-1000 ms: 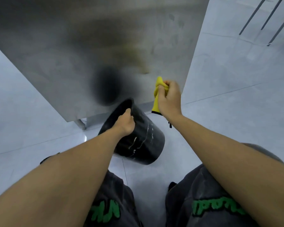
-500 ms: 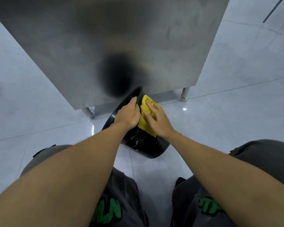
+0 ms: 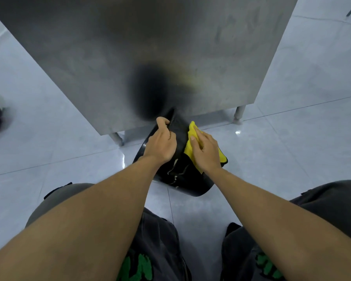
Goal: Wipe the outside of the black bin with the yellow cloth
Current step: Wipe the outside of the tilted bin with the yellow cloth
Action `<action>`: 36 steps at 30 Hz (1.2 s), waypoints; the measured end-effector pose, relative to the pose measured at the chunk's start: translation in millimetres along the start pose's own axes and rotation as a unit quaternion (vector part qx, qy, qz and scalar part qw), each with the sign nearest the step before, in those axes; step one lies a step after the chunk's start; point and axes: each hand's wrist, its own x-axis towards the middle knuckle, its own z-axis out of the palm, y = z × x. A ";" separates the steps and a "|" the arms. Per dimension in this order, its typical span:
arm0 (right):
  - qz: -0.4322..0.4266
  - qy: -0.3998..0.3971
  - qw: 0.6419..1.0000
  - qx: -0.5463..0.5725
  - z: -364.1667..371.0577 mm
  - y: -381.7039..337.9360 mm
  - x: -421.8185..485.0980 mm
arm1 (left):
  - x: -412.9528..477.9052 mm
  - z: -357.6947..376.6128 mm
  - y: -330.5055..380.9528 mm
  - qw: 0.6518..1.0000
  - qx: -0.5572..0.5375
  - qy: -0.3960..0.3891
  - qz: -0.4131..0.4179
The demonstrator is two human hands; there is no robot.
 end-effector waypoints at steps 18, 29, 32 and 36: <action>0.164 -0.021 0.983 -0.077 -8.2 24.3 -7.3 | -7.2 2.4 -19.8 0.974 0.218 0.059 0.027; -0.048 -0.043 0.997 -0.044 1.0 -24.4 -10.9 | -4.9 3.4 -19.1 0.997 0.064 0.023 0.024; -0.138 -0.080 0.987 -0.012 2.5 -43.4 -17.6 | -2.2 0.3 -19.3 0.999 0.052 0.001 0.010; -0.130 -0.048 0.989 -0.046 2.0 -27.2 -19.8 | -3.7 -0.8 -17.5 1.000 -0.002 0.010 0.021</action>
